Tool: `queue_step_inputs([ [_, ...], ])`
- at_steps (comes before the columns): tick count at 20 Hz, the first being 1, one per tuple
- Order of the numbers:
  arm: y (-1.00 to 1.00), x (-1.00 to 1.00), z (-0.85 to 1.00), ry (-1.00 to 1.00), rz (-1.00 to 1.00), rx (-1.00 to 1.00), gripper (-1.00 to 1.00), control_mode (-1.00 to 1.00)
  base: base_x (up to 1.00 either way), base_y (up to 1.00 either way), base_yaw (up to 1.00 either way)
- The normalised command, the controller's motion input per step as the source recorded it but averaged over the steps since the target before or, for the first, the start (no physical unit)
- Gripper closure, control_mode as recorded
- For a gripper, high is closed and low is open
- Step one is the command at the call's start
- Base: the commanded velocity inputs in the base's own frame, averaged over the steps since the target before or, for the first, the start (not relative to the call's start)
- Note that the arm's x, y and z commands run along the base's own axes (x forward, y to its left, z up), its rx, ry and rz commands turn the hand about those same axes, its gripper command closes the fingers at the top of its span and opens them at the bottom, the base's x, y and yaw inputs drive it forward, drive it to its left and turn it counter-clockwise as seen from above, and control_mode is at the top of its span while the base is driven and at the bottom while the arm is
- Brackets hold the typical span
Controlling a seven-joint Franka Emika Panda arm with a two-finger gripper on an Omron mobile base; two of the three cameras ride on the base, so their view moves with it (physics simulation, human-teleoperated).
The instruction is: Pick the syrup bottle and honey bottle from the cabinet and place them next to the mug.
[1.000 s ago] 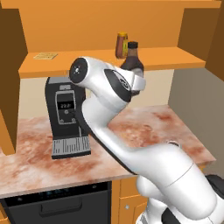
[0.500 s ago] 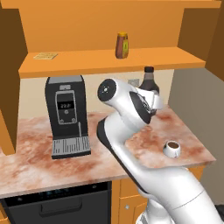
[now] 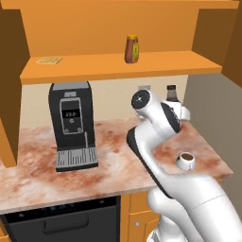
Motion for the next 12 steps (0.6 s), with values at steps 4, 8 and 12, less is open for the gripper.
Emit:
queue_step_inputs([
  [4,-0.30,0.48,-0.05,0.14,0.00,0.00,1.00,-1.00,0.00,0.00,0.00],
  [8,-0.13,0.22,-0.09,-0.01,0.00,0.00,1.00,-1.00,0.00,0.00,0.00],
  [12,-0.08,0.06,-0.36,-0.04,0.00,0.00,1.00,-1.00,0.00,0.00,0.00],
])
